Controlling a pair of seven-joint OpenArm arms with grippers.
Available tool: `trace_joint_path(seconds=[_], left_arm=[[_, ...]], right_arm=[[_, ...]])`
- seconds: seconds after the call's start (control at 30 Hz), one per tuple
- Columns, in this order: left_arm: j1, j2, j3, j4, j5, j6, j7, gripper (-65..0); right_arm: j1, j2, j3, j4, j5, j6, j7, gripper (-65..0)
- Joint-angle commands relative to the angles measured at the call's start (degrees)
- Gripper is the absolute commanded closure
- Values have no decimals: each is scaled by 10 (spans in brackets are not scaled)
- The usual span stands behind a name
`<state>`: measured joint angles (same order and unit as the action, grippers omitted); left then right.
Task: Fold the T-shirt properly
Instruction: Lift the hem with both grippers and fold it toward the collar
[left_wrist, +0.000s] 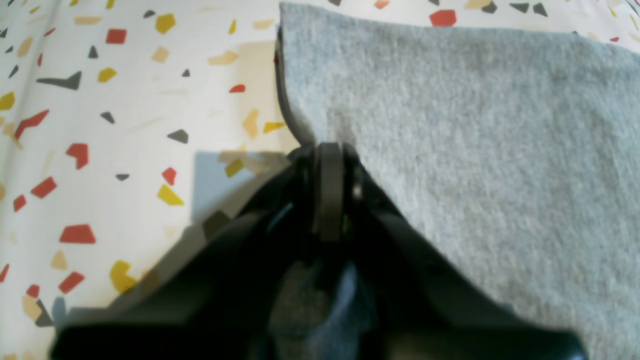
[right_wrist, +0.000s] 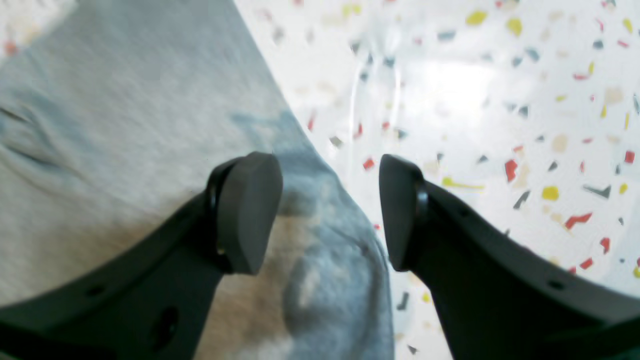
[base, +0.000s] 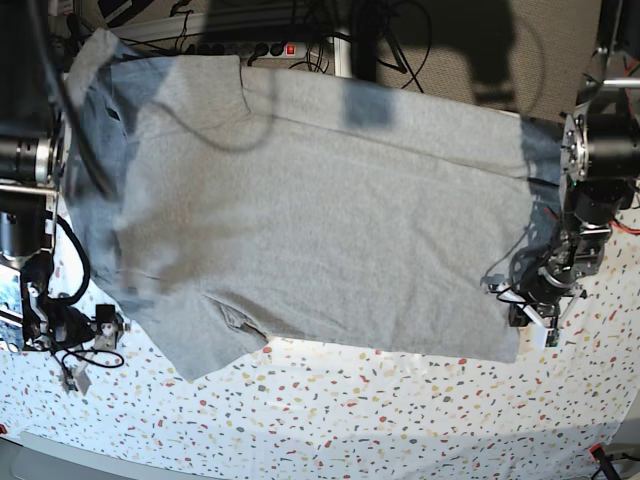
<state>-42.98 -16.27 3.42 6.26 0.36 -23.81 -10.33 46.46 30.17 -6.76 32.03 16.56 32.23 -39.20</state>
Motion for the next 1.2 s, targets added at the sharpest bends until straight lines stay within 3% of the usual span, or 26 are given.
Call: trace_joint_path(seconds=[0.0, 0.33, 0.47, 0.6, 0.8, 1.03, 1.17], left_arm=[[-10, -4, 0, 5, 1, 0, 8, 0], [-8, -4, 0, 5, 1, 0, -17, 0], [-8, -4, 0, 5, 1, 0, -19, 0], [-8, -4, 0, 5, 1, 0, -19, 0], [-8, -4, 0, 5, 1, 0, -17, 0], [-8, -4, 0, 5, 1, 0, -11, 0], [-9, -4, 0, 5, -5, 0, -9, 0]], right_arm=[[25, 9, -7, -12, -6, 4, 14, -352], [29, 8, -27, -134, -108, 3, 128, -351], [29, 7, -27, -139, -115, 3, 141, -347], [16, 4, -27, -139, -115, 3, 136, -263], [-28, -3, -26, -139, -115, -9, 142, -225], [-31, -2, -26, -139, -88, -9, 134, 0], [-22, 3, -26, -139, -87, -9, 163, 0]])
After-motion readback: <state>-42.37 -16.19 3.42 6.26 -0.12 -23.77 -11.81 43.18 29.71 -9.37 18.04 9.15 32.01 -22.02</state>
